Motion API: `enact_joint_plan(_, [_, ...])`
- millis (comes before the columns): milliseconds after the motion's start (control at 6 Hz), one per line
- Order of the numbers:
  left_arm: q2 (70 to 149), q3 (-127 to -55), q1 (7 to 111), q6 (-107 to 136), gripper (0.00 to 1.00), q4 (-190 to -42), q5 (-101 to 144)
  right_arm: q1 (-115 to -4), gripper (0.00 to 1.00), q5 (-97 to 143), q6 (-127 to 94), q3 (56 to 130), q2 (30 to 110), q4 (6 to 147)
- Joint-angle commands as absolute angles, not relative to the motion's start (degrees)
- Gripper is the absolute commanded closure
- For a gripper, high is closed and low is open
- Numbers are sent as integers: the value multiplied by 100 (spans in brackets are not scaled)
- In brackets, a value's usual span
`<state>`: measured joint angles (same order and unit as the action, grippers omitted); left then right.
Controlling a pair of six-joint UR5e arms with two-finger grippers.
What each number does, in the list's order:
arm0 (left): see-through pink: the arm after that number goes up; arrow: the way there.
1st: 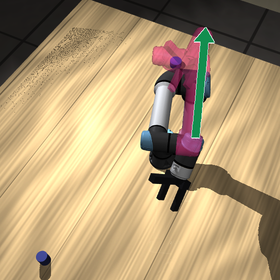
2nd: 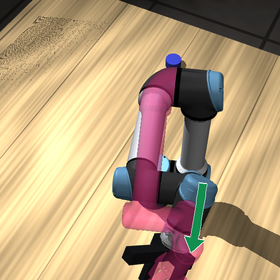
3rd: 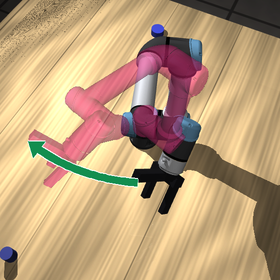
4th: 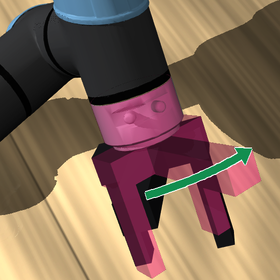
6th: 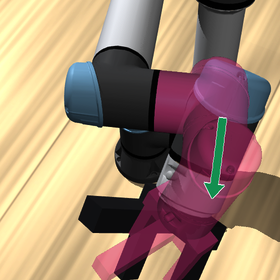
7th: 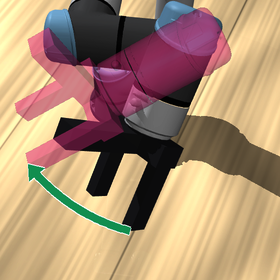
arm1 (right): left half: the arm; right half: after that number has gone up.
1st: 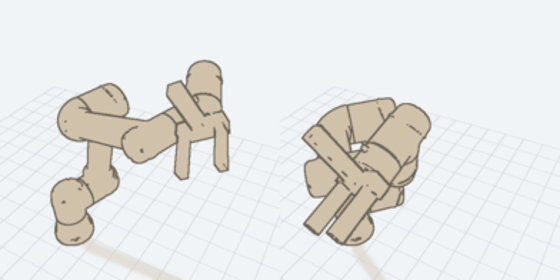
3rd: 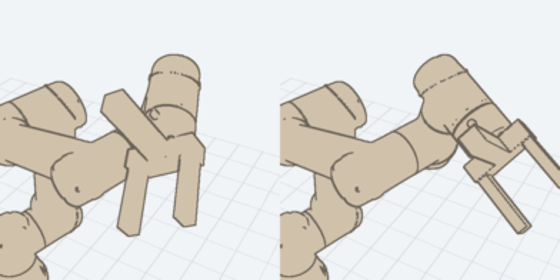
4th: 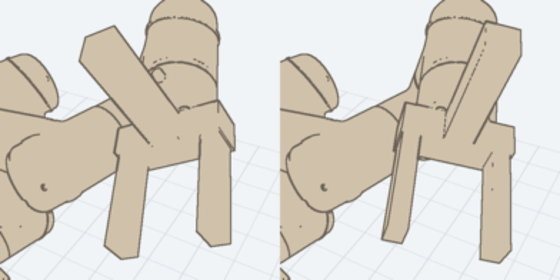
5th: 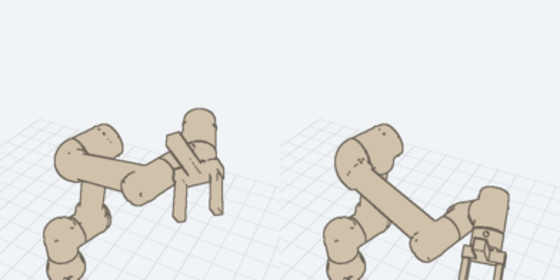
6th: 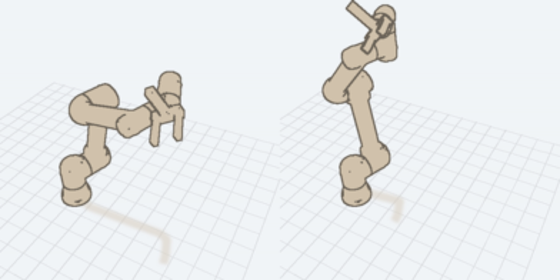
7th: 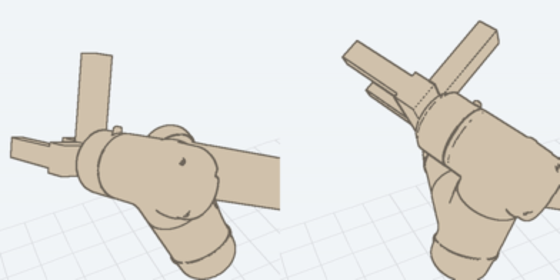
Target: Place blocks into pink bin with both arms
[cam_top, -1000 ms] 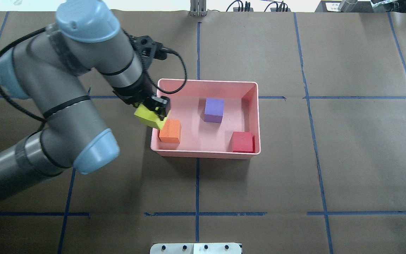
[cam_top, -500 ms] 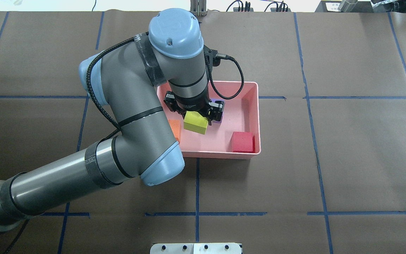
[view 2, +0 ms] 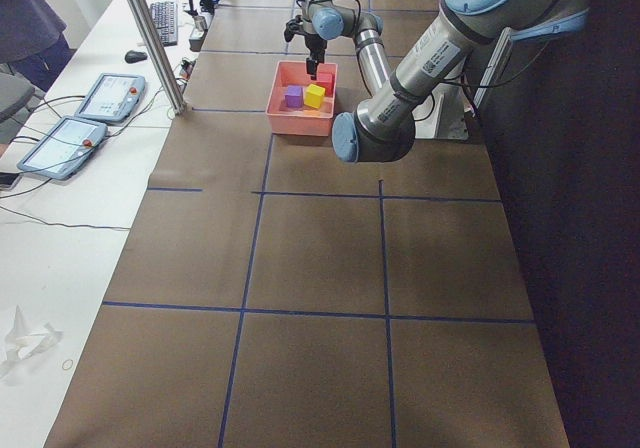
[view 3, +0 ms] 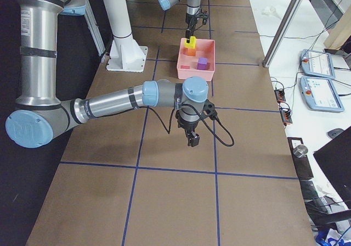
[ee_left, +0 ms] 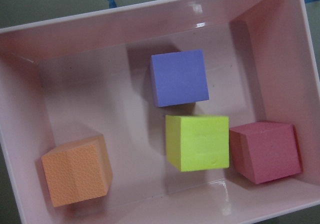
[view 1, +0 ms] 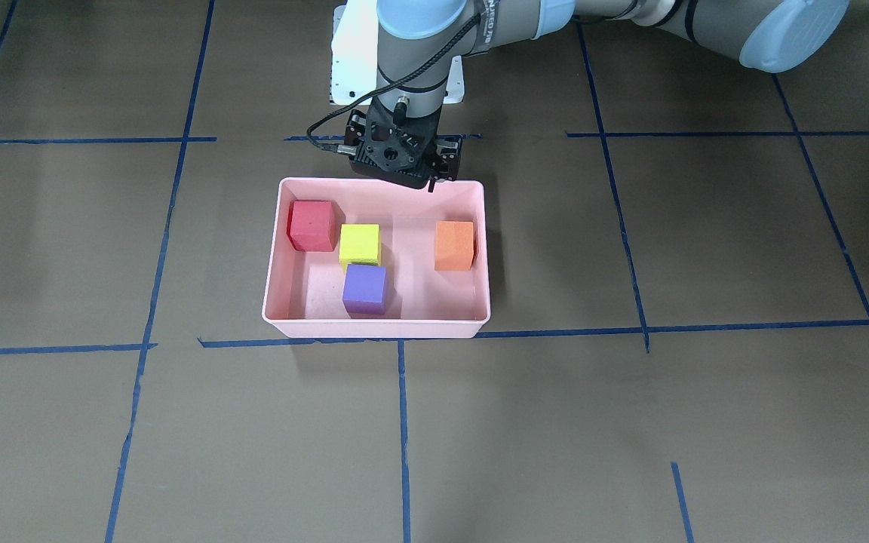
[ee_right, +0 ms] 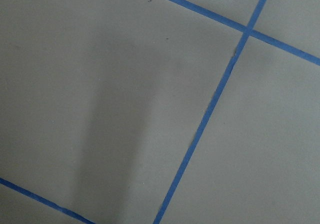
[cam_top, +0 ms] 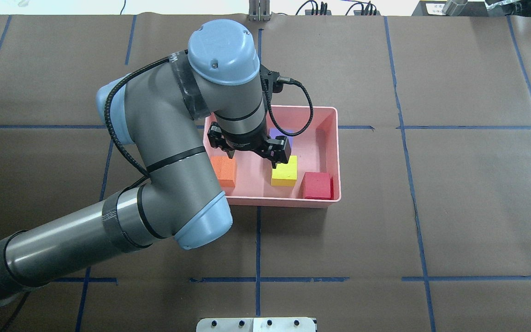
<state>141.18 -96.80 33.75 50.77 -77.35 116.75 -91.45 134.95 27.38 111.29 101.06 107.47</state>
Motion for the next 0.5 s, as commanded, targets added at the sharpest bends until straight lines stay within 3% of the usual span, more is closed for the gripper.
enact_joint_plan(0, [13145, -10297, 3811, 4050, 0, -7717, 11742, -9587, 0, 13456, 2707, 11040, 10353, 10749])
enact_joint_plan(333, [12063, -10520, 5047, 2511, 0, -7717, 12336, -9624, 1, 13491, 2376, 10802, 10302, 10740])
